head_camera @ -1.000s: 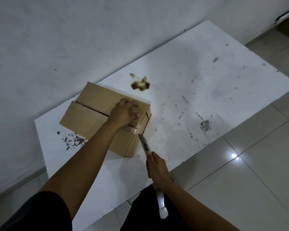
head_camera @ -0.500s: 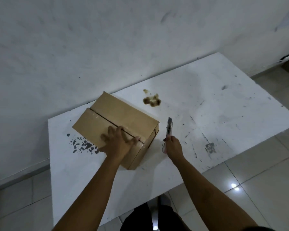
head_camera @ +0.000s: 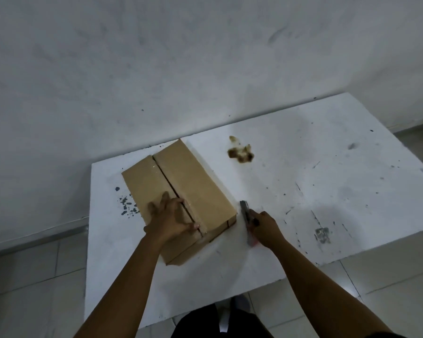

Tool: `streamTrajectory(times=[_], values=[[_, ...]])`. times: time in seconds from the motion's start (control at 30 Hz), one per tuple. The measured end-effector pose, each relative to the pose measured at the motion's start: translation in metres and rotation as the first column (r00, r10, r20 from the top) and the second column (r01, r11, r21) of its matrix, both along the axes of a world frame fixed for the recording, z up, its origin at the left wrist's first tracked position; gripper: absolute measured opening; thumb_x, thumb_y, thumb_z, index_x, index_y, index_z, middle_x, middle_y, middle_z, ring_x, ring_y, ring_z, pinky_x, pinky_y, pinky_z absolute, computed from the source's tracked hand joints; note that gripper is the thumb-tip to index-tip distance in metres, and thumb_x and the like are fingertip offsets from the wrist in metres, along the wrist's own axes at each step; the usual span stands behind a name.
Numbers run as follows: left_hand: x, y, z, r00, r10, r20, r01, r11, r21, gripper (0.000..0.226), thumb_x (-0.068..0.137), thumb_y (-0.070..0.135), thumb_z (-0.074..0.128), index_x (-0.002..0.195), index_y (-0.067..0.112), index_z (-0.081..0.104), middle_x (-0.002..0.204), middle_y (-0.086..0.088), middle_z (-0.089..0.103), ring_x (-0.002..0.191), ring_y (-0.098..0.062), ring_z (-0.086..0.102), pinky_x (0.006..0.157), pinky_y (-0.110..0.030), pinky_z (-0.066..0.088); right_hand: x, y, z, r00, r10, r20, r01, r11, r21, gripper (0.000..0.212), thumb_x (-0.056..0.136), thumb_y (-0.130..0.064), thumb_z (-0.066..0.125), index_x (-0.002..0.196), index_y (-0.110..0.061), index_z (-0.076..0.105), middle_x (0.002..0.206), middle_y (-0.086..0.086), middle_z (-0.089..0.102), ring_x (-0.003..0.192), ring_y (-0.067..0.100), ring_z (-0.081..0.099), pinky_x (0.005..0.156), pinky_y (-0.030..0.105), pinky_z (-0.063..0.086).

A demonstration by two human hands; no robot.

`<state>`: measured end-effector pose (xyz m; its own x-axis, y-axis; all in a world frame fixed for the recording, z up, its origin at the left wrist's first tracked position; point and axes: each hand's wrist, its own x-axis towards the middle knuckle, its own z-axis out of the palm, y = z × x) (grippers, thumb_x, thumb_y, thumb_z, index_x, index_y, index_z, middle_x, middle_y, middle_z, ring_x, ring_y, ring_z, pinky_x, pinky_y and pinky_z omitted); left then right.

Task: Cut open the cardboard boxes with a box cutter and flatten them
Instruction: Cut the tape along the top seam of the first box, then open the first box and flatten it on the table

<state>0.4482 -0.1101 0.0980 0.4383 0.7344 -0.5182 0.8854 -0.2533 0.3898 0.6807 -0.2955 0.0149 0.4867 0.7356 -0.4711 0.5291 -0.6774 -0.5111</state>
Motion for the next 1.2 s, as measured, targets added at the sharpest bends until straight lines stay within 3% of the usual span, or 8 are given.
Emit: streamTrajectory(times=[0.2, 0.3, 0.4, 0.5, 0.63, 0.87, 1.0, 1.2], values=[[-0.027, 0.004, -0.005, 0.998, -0.025, 0.055, 0.025, 1.000, 0.005, 0.086, 0.061, 0.058, 0.083, 0.134, 0.049, 0.037, 0.164, 0.018, -0.007, 0.149, -0.033, -0.018, 0.110, -0.073, 0.020, -0.011, -0.014, -0.007, 0.989, -0.041, 0.145, 0.034, 0.998, 0.052, 0.031, 0.099, -0.025, 0.050, 0.126, -0.014, 0.062, 0.115, 0.009, 0.059, 0.102, 0.027, 0.056, 0.082, 0.029, 0.045], [-0.025, -0.002, -0.001, 0.996, 0.006, 0.083, -0.015, 0.993, 0.117, 0.051, 0.078, 0.063, 0.067, 0.122, 0.050, 0.045, 0.162, 0.013, 0.006, 0.150, -0.033, -0.007, 0.106, -0.071, 0.026, -0.027, 0.004, 0.022, 0.967, -0.226, 0.121, 0.184, 0.941, 0.285, 0.029, 0.099, -0.027, 0.056, 0.122, -0.012, 0.064, 0.122, 0.010, 0.057, 0.114, 0.030, 0.054, 0.093, 0.035, 0.045], [-0.019, -0.007, 0.004, 0.997, 0.016, 0.082, -0.035, 0.970, 0.239, 0.036, 0.086, 0.054, 0.063, 0.118, 0.044, 0.049, 0.154, 0.008, 0.017, 0.143, -0.035, 0.009, 0.096, -0.068, 0.038, -0.058, 0.036, 0.065, 0.980, -0.131, 0.151, 0.053, 0.898, 0.438, 0.035, 0.095, -0.040, 0.051, 0.117, -0.015, 0.063, 0.122, 0.007, 0.056, 0.111, 0.030, 0.056, 0.093, 0.037, 0.047], [-0.020, -0.006, 0.002, 0.989, 0.015, 0.150, -0.055, 0.963, 0.264, 0.037, 0.082, 0.051, 0.067, 0.115, 0.041, 0.052, 0.151, 0.004, 0.022, 0.140, -0.036, 0.015, 0.099, -0.062, 0.039, -0.098, 0.063, 0.092, 0.983, 0.108, 0.151, -0.150, 0.941, 0.302, 0.070, 0.084, -0.055, 0.065, 0.136, -0.011, 0.048, 0.140, 0.015, 0.042, 0.122, 0.035, 0.047, 0.097, 0.047, 0.046], [-0.028, -0.002, 0.004, 0.960, 0.030, 0.278, -0.098, 0.968, 0.232, 0.032, 0.075, 0.047, 0.074, 0.101, 0.040, 0.056, 0.150, 0.002, 0.030, 0.141, -0.034, 0.021, 0.103, -0.056, 0.039, -0.125, 0.075, 0.093, 0.939, 0.265, 0.218, -0.253, 0.964, -0.081, 0.118, 0.075, -0.083, 0.050, 0.154, -0.006, 0.009, 0.161, 0.025, -0.002, 0.148, 0.045, 0.009, 0.113, 0.061, 0.025], [-0.041, -0.001, 0.026, 0.895, 0.046, 0.444, -0.152, 0.966, 0.207, 0.030, 0.077, 0.033, 0.079, 0.103, 0.029, 0.064, 0.145, 0.002, 0.041, 0.139, -0.018, 0.034, 0.108, -0.037, 0.036, -0.115, 0.087, 0.101, 0.973, 0.227, -0.039, -0.230, 0.965, -0.126, 0.104, 0.085, -0.062, 0.060, 0.157, -0.011, 0.005, 0.162, 0.019, -0.020, 0.150, 0.042, -0.009, 0.112, 0.071, 0.018], [-0.057, 0.002, 0.031, 0.847, 0.083, 0.525, -0.191, 0.969, 0.154, 0.032, 0.067, 0.050, 0.066, 0.098, 0.041, 0.060, 0.143, 0.008, 0.040, 0.133, -0.007, 0.039, 0.106, -0.032, 0.036, -0.120, 0.077, 0.098, 0.950, 0.301, 0.085, -0.287, 0.947, -0.141, 0.116, 0.077, -0.063, 0.070, 0.155, -0.012, 0.002, 0.161, 0.021, -0.020, 0.150, 0.044, -0.009, 0.111, 0.071, 0.022], [-0.046, 0.000, 0.024, 0.896, 0.038, 0.443, -0.117, 0.982, 0.151, 0.035, 0.076, 0.029, 0.079, 0.103, 0.038, 0.060, 0.150, 0.006, 0.032, 0.142, -0.016, 0.030, 0.108, -0.041, 0.039, -0.127, 0.076, 0.101, 0.963, 0.237, 0.132, -0.227, 0.970, -0.085, 0.123, 0.064, -0.074, 0.067, 0.152, -0.008, 0.013, 0.162, 0.024, 0.001, 0.146, 0.044, 0.016, 0.104, 0.061, 0.040]])
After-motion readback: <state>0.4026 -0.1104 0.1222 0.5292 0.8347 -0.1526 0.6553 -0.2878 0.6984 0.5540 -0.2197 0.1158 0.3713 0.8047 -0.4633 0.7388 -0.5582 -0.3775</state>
